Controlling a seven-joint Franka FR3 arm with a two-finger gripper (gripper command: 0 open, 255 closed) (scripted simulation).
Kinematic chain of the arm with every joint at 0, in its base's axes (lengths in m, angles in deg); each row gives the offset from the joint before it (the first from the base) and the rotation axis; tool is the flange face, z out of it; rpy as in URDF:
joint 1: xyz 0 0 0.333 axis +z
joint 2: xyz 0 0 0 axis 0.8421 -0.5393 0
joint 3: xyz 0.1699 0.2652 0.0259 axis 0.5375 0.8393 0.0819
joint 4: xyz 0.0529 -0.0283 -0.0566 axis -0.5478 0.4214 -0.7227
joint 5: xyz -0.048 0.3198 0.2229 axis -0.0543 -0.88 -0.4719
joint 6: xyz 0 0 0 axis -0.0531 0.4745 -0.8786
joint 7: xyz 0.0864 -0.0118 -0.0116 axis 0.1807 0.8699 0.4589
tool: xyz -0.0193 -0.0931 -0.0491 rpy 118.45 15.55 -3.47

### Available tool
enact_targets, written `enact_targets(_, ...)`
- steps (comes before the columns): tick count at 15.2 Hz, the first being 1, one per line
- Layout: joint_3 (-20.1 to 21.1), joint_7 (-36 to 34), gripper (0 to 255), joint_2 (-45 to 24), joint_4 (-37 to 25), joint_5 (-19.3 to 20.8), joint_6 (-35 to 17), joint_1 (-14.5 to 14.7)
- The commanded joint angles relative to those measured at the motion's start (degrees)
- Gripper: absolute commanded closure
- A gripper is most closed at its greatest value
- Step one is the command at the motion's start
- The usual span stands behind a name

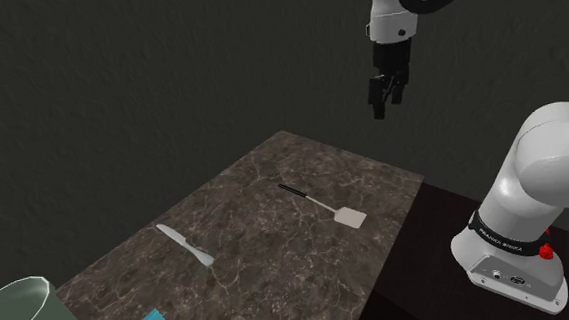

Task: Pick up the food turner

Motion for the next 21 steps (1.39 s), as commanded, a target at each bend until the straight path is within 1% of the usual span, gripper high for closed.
enact_targets(1, 0.9, -0.8, 0, -1.2, 2.3, -0.7, -4.7, 0.8)
enact_targets(7, 4.0, -3.4, 0, -8.5, 7.2, -3.0, -19.7, 3.3)
enact_targets(14, 8.1, -7.0, 0, -21.8, 8.4, -4.2, -37.6, 5.7)
enact_targets(18, 10.5, -10.0, 0, -31.1, 6.8, -2.9, -47.3, 6.3)
enact_targets(21, 11.9, -13.3, 0, -38.1, 4.7, -0.2, -53.4, 6.5)
